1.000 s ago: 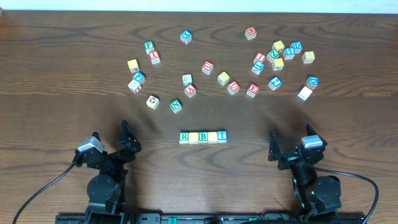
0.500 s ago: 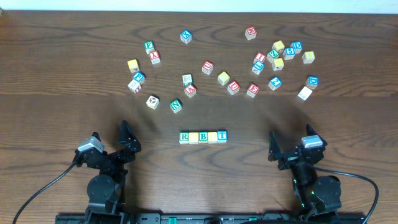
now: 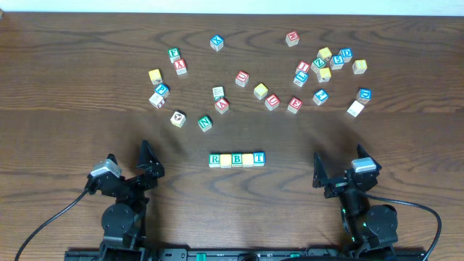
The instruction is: Spell out ROBOT
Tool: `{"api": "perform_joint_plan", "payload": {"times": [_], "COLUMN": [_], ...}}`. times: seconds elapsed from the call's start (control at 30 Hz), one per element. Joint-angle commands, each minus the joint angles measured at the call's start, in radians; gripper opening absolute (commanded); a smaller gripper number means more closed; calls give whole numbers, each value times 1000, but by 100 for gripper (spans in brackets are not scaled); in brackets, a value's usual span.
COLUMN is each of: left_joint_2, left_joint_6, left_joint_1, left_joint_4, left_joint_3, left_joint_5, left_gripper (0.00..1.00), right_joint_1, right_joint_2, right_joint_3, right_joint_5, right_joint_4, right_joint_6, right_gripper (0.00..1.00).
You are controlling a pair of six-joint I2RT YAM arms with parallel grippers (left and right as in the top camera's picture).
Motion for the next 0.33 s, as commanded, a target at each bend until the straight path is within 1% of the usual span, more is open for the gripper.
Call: {"api": "perform_joint_plan", "payload": {"times": [0.0, 0.3], "left_joint_2": [-6, -6], "left_joint_6": [16, 16], "left_joint_1": [5, 5], "left_joint_4": [-33, -33], "left_joint_3": [-21, -21], "left_joint_5": [-2, -2], "left_gripper": [98, 98], "right_joint_1": [-12, -12], "right_joint_2": [-6, -6], "right_joint_3": [-1, -1], "right_joint_5": [-5, -5], "right_joint_4": [-5, -5], "right_joint_6": [-18, -18], "right_gripper": [99, 99]}}
